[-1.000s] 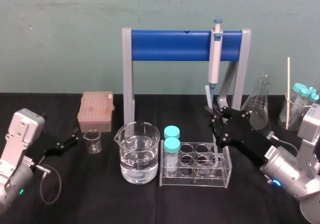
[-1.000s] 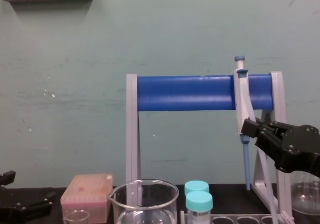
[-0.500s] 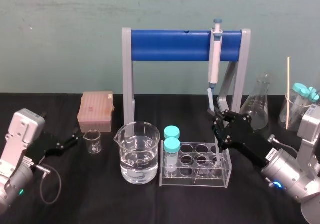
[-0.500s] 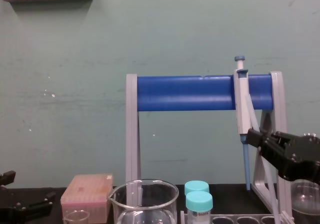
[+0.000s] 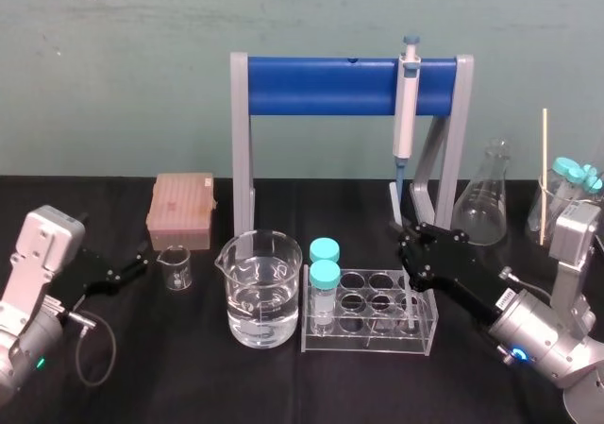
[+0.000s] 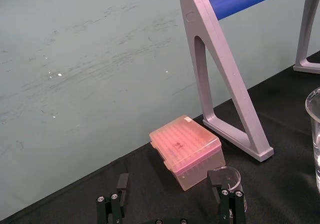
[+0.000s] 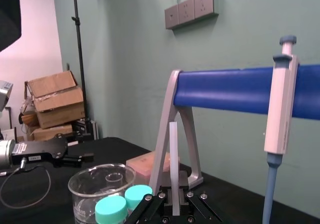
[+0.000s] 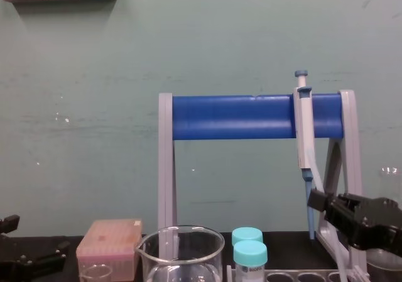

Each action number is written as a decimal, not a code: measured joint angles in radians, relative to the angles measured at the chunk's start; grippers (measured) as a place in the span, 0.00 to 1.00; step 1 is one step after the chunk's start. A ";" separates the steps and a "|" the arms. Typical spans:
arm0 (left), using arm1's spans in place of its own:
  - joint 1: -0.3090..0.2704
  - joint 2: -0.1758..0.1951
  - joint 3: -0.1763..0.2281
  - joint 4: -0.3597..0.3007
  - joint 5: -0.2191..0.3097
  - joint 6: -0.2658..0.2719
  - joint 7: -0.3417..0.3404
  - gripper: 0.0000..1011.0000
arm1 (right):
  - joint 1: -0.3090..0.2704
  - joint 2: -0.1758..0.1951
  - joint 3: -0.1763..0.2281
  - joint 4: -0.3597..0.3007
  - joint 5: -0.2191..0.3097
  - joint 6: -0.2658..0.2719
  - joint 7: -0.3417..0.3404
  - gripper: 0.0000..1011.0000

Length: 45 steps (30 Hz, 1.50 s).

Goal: Pick up the stirring rod with one hand, then place it down.

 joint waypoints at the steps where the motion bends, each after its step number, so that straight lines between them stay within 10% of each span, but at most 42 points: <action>1: 0.000 0.000 0.000 0.000 0.000 0.000 0.000 0.99 | 0.001 0.000 -0.001 0.004 0.001 0.002 0.001 0.07; 30: 0.000 0.000 0.000 0.000 0.000 0.000 0.000 0.99 | 0.020 -0.001 -0.016 0.042 -0.004 0.036 -0.005 0.07; 45: 0.000 0.000 0.000 0.000 0.000 0.000 0.000 0.99 | 0.019 -0.001 -0.015 0.041 -0.003 0.034 -0.004 0.47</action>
